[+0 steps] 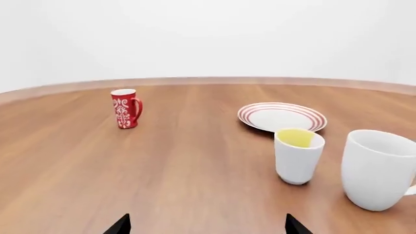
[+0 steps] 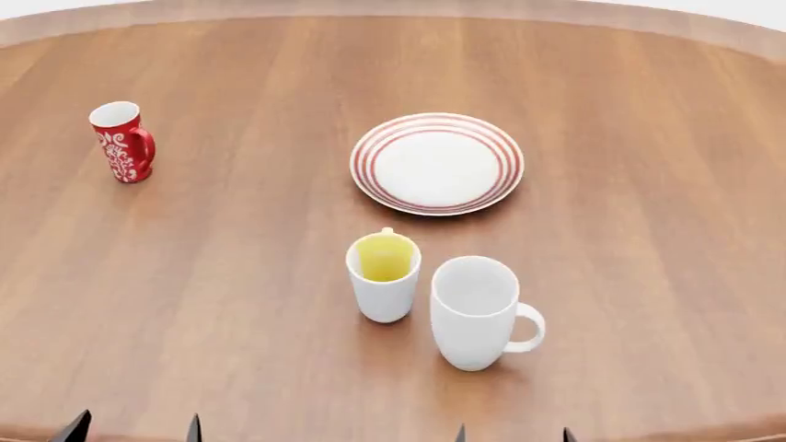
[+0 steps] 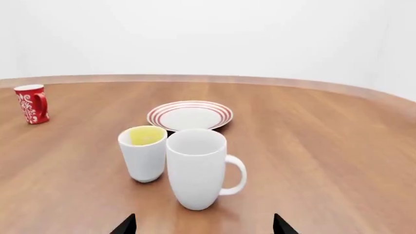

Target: Pick up the red mug and put it on the plate

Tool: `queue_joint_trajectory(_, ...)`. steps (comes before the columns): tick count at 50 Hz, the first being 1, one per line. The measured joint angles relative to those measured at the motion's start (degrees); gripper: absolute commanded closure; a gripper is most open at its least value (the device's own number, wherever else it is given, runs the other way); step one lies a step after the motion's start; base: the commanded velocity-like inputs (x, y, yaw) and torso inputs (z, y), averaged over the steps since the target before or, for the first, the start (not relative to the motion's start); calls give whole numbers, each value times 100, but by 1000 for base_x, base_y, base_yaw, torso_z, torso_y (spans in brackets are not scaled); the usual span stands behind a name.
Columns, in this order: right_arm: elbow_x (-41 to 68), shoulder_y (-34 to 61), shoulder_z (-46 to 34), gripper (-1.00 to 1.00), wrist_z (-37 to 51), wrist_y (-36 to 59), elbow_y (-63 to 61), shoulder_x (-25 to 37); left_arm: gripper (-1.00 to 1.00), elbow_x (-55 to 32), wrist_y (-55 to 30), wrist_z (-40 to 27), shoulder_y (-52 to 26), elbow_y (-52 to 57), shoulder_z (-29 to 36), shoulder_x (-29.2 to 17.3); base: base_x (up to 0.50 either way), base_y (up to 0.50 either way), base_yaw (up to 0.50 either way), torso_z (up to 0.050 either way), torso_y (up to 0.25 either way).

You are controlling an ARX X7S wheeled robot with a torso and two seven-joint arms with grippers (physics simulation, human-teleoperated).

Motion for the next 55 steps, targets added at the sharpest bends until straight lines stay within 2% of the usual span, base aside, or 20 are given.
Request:
queue_joint_trajectory(10,230,526,-49,-100,101,1375,-1030,200,-100,-238,-1260,6,-471,956,45,-271,0,0,0,0,0)
queue_joint_trajectory(19,452,1618,-10,-100,196,3115,-2151,398,-100,-440,-2849,43,-1393,2018,87,-582,0,0,0,0,0)
queue_joint_trajectory(25,535,2228,-15,-100,243,3864,-2527,485,-100,-531,-3543,59,-1869,2455,106,-720,0,0,0,0,0)
queue_joint_trajectory(35,596,2742,-53,-100,291,4373,-2689,573,-100,-597,-4020,54,-2211,2753,133,-848,0,0,0,0,0)
queue_joint_trajectory(55,287,3463,229,-100,805,4416,-2044,769,-100,-645,-4169,16,-2334,2848,149,-986,0,0,0,0,0)
